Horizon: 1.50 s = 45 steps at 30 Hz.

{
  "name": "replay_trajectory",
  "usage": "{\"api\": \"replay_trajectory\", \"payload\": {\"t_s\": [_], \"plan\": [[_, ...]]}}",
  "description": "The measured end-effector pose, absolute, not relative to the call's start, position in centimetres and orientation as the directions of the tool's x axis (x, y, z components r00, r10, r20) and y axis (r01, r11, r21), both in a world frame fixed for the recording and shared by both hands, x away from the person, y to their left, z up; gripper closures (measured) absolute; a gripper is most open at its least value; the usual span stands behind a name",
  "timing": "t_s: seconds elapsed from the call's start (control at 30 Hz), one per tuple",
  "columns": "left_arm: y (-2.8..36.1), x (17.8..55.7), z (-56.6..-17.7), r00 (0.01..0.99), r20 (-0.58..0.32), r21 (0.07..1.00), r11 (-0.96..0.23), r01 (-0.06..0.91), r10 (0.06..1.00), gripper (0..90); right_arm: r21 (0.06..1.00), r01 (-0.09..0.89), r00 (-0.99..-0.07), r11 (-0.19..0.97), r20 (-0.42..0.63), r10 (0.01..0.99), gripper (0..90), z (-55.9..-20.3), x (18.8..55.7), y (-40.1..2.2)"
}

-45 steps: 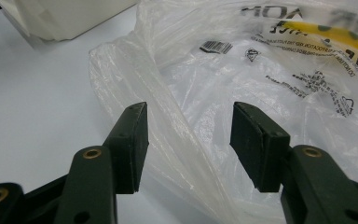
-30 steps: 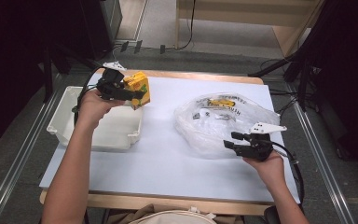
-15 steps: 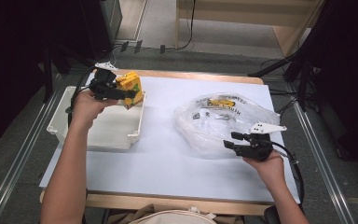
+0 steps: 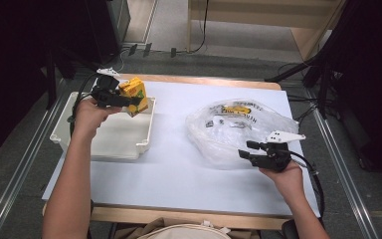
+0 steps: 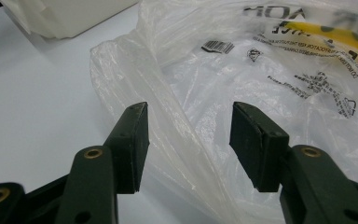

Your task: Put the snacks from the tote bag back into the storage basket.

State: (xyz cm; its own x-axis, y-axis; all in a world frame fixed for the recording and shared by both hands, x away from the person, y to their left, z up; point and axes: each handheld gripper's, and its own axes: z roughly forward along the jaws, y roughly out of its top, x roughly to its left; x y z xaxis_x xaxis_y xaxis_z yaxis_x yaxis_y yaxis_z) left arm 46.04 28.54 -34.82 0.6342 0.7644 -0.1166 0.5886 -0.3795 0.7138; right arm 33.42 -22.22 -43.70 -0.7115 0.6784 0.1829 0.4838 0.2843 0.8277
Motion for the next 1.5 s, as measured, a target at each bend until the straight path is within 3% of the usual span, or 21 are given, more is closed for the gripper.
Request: {"api": "replay_trajectory", "payload": {"t_s": [0.27, 0.53, 0.7, 1.5], "plan": [[28.7, 46.9, -37.3, 0.614, -0.127, 0.685, -0.379, 0.622, 0.779, 51.2, 0.826, 0.487, -0.710, 0.285, 0.183, 0.680, 48.5, -43.7, 33.5, -22.2], [27.7, 47.1, -38.8, 0.636, -0.066, 0.676, -0.434, 0.596, 0.769, 51.0, 0.825, 0.487, -0.711, 0.287, 0.184, 0.679, 48.4, -43.7, 33.4, -22.2], [27.7, 47.3, -39.7, 0.630, -0.072, 0.668, -0.432, 0.606, 0.773, 51.0, 0.824, 0.487, -0.712, 0.288, 0.183, 0.678, 48.4, -43.8, 33.4, -22.2], [28.0, 47.5, -41.7, 0.627, -0.066, 0.681, -0.424, 0.597, 0.776, 50.6, 0.824, 0.488, -0.711, 0.288, 0.185, 0.678, 48.4, -43.8, 33.4, -22.2]]}}
